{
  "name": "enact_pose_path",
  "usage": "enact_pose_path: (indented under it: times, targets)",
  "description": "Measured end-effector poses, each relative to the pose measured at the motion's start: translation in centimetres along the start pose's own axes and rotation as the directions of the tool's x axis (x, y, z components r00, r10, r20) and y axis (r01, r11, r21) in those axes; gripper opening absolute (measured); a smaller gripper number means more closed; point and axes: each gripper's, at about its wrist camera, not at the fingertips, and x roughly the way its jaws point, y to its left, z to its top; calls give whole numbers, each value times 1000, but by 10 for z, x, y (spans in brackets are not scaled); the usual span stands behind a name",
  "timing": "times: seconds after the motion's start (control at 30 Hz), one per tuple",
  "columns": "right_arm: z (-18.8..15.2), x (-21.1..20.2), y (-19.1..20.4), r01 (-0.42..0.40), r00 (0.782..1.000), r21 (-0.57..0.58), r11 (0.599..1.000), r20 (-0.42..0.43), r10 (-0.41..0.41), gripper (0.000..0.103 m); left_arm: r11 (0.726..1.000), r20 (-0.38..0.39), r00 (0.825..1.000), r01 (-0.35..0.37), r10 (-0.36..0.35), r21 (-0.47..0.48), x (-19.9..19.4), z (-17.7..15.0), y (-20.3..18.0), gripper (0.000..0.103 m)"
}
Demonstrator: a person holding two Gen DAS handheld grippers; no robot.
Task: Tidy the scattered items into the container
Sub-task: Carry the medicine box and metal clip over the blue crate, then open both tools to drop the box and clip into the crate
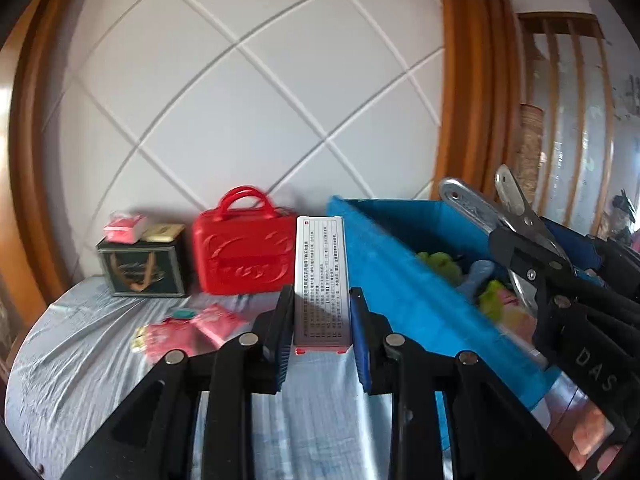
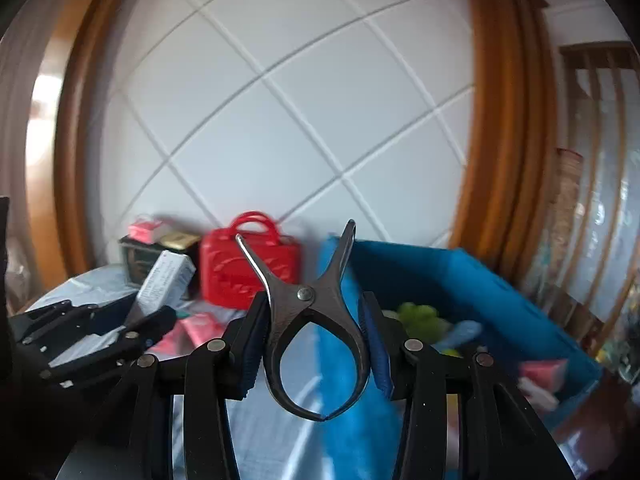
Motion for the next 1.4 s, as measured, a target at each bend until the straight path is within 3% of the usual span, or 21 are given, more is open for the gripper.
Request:
enact_pose_path:
  times: [0.2, 0.37, 0.5, 0.73, 0.87, 0.93, 1.0, 1.03, 1.4]
  targets:
    - [-25, 18, -114, 54, 998, 30, 998, -34, -53, 44, 1000, -19, 1000, 4, -4, -11, 26, 8, -99, 26]
    - [-58, 59, -203, 68, 984, 50, 996, -167, -58, 44, 1000, -83, 997, 1, -1, 2, 56, 4, -180, 26]
    - [-82, 93, -240, 31, 965, 51, 998, -263, -17, 44, 1000, -171, 985, -20, 23, 24, 85, -2, -219, 26]
    - [-109, 122, -253, -42, 933, 66, 997, -355, 63, 44, 998, -302, 952, -40, 50, 40, 132, -10, -251, 26]
    - [-105, 122, -265, -45, 938, 88, 995, -339, 72, 45, 998, -357, 933, -34, 51, 52, 146, -10, -267, 26]
    - [-103, 121, -273, -40, 941, 105, 994, -331, 73, 54, 997, -362, 931, -32, 55, 68, 148, -11, -273, 26]
    - [-103, 113, -281, -48, 947, 126, 991, -311, 85, 70, 997, -364, 930, -29, 56, 77, 148, -11, -275, 26]
    - [-103, 111, -284, -53, 949, 131, 990, -302, 91, 71, 997, -360, 931, -32, 58, 77, 147, -11, -275, 26]
    - [-99, 73, -309, -24, 969, 135, 991, -241, 57, 75, 997, -389, 919, -46, 69, 70, 146, -17, -272, 28]
